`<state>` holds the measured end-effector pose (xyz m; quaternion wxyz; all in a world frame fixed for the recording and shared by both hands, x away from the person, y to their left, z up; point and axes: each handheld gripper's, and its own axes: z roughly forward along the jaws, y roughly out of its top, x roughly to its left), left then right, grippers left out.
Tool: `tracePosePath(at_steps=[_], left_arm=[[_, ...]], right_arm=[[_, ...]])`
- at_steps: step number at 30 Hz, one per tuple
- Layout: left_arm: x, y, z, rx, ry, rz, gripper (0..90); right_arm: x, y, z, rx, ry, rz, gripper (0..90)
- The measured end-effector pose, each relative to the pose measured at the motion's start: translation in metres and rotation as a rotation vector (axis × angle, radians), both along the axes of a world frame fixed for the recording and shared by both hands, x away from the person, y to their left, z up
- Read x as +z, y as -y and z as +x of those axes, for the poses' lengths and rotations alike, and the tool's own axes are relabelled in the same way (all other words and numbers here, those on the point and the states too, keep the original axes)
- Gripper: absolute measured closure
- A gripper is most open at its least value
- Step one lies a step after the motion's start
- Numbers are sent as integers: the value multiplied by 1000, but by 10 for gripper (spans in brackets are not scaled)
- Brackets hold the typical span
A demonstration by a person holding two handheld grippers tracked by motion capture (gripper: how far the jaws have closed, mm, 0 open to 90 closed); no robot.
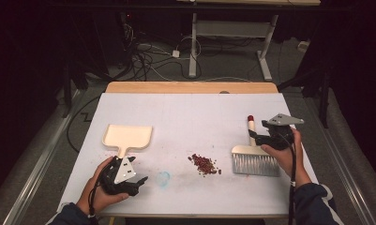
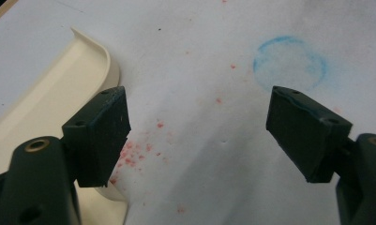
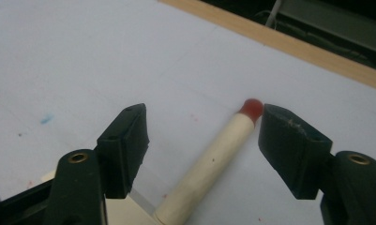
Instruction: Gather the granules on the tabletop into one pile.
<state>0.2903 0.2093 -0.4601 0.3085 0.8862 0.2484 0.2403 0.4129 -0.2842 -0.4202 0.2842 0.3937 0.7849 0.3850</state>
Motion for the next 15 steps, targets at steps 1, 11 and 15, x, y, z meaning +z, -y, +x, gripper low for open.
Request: tracePosePath(at_steps=[1,11,15], left_arm=[[0,0,0,0,1,-1,214],[1,0,-1,-1,5,-2,214],[1,0,-2,0,6,-3,214]], right_arm=[[1,-1,-2,-14,15,5,289],[11,-10,-20,-42,117,71,165],[15,-15,-29,-36,141,73,165]])
